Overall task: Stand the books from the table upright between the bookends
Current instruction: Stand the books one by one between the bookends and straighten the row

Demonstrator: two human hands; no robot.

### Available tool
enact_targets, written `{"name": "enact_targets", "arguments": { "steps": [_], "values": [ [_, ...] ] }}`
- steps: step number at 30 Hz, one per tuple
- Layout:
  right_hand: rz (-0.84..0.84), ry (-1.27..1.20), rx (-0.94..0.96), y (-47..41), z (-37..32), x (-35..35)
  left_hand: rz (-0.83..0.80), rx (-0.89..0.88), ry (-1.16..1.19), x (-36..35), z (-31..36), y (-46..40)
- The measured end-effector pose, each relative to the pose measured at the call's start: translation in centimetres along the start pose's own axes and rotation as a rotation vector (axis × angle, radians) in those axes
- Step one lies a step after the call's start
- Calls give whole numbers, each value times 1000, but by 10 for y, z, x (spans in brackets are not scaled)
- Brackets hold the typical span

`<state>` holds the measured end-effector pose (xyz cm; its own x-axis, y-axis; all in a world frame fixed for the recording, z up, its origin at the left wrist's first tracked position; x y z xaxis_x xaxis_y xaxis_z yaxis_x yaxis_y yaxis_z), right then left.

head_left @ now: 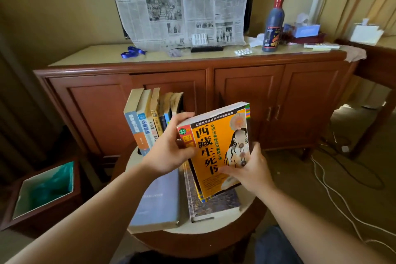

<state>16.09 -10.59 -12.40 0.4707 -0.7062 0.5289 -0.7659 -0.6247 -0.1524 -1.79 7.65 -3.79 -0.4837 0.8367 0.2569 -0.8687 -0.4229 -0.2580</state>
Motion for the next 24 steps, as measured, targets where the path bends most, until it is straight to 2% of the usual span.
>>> {"name": "enact_targets", "arguments": {
  "steps": [3, 8, 11, 14, 16, 20, 24],
  "values": [
    [-43, 38, 11, -13, -13, -12, 48, -42, -82, 8, 9, -1],
    [46, 199, 122, -20, -30, -29, 149, -49, -223, 1, 7, 2],
    [-45, 242, 161, -8, -34, -36, 182, -83, -267, -8, 5, 7],
    [-213, 194, 166, 3, -33, -41, 130, -53, -167, -12, 2, 9],
    [-244, 188, 188, 6, -35, -43, 67, -4, -45, -15, 2, 12],
    [-220, 131, 227, 12, -39, -46, -31, 40, 141, -25, 6, 16],
    [-94, 105, 284, 24, -33, -50, -35, 88, 175, -21, -6, 16]
  ]
}}
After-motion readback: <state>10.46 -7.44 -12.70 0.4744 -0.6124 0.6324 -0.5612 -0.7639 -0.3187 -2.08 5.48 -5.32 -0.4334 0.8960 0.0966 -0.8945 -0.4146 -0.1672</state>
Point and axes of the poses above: each hand's wrist, its own y-axis away from the middle knuckle, its own x-axis out of the back of the hand, z = x × y, the point moved 2 cm from there along -y, towards the middle knuckle, and after that the axes turned 5 degrees about y, right-handed, at the moved point
